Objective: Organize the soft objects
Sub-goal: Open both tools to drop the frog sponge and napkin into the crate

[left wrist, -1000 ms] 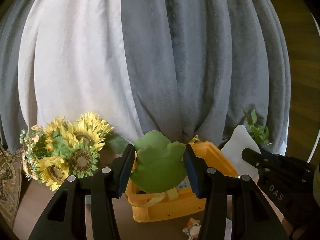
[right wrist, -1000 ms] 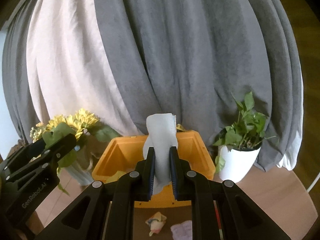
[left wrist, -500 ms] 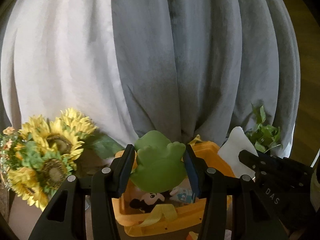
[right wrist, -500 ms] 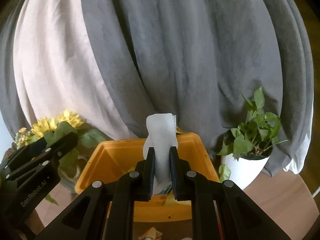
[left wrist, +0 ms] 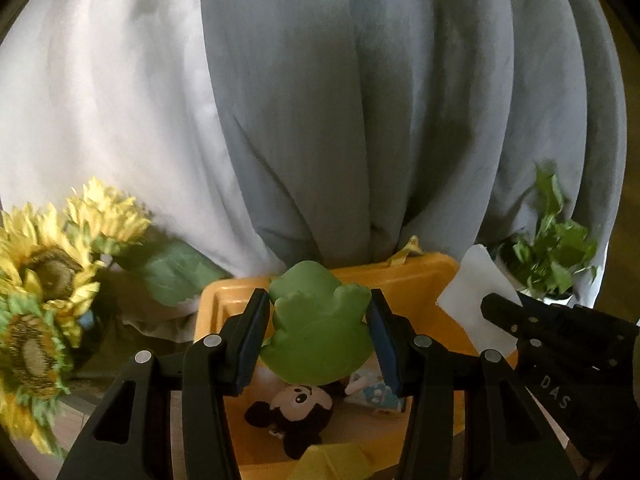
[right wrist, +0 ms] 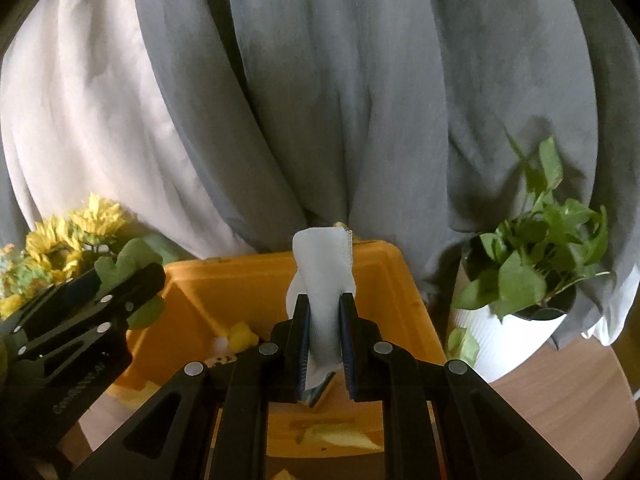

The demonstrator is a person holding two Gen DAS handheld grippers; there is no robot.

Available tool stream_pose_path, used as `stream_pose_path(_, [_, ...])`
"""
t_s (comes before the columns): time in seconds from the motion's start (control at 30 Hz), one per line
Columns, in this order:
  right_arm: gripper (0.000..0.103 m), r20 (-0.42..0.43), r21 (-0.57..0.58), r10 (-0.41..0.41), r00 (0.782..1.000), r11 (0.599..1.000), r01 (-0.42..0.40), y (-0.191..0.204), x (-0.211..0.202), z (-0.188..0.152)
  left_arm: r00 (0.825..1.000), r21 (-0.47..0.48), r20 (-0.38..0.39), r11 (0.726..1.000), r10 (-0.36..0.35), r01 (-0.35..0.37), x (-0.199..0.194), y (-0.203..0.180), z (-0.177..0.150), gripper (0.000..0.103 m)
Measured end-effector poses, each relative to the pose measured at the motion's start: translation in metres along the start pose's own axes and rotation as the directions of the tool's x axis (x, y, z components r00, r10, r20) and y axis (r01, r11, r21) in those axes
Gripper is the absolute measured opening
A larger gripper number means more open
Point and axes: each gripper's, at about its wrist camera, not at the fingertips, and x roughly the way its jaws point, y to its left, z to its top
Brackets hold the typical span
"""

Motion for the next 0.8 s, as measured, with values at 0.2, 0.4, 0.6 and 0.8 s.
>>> stream_pose_path(0.2, [0.016, -0.045, -0.014, -0.009, 0.999, 1.0, 0.009, -0.001, 0.024, -0.003, 0.998, 0.013, -0.063, 1.0, -0.004, 0.005, 0.028, -0.001, -0.007, 0.049])
stream_pose_path(0.4, [0.016, -0.086, -0.009, -0.014, 0.996, 1.0, 0.013, -0.004, 0.043, -0.005, 0.994, 0.001, -0.108, 1.0, -0.031, 0.031, 0.044, 0.002, -0.014, 0.049])
stream_pose_path(0.6, [0.032, -0.11, -0.003, -0.014, 0.994, 1.0, 0.013, -0.005, 0.051, -0.007, 0.992, -0.012, -0.117, 0.999, -0.037, 0.036, 0.049, 0.002, -0.016, 0.055])
stream_pose_path(0.8, [0.049, -0.101, 0.011, -0.028, 0.995, 1.0, 0.029, -0.009, 0.051, -0.006, 0.995, -0.01, -0.092, 1.0, -0.025, 0.025, 0.041, 0.003, -0.013, 0.065])
